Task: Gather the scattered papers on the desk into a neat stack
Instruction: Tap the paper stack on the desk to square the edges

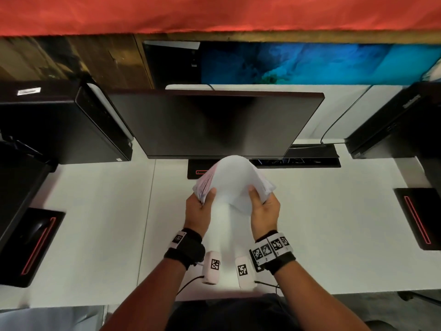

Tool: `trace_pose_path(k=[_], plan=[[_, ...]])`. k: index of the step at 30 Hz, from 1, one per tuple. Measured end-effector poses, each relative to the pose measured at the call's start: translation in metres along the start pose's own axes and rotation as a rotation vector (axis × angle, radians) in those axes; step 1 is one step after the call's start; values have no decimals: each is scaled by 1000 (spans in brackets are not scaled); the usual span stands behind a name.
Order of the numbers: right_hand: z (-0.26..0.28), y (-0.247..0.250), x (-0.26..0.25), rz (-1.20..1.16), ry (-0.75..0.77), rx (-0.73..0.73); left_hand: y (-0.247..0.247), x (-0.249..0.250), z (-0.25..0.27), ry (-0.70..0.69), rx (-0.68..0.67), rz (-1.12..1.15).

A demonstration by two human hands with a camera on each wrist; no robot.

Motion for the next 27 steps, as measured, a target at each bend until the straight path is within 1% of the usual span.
trace_pose_path(k=[2, 4, 6, 10, 12, 16, 19, 21, 24, 27], plan=[[0, 0, 10, 20, -11, -26, -5, -10, 2, 39, -4, 25], [-9, 6, 17, 14, -26, -84, -2, -15, -2, 61, -11, 48], [-22, 16, 15, 14, -31, -145, 4, -10, -11, 23, -48, 47], [-42, 24, 3, 42, -47, -233, 7, 10, -23, -49, -194, 33], [-45, 21, -1, 65, -57, -271, 4, 13, -27, -51, -225, 28], [-51, 24, -7, 45, -35, -265, 9, 8, -33, -2, -150, 75], [-49, 18, -7, 46, -36, -317, 5, 14, -31, -4, -155, 75], [-49, 17, -10, 23, -19, -313, 5, 18, -31, -20, -136, 98], [-51, 17, -12, -3, -19, -313, 3, 24, -32, -15, -167, 104], [-53, 18, -12, -11, -8, -300, 6, 28, -32, -20, -144, 84]])
Point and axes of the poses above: each hand's wrist, its own z-axis away from the middle knuckle, its own y-axis out of the back of the hand, x = y × z, the point moved 7 cm from there along -z, towards the middle knuckle, and after that the axes turned 5 degrees about -z, right-handed, at the moved point
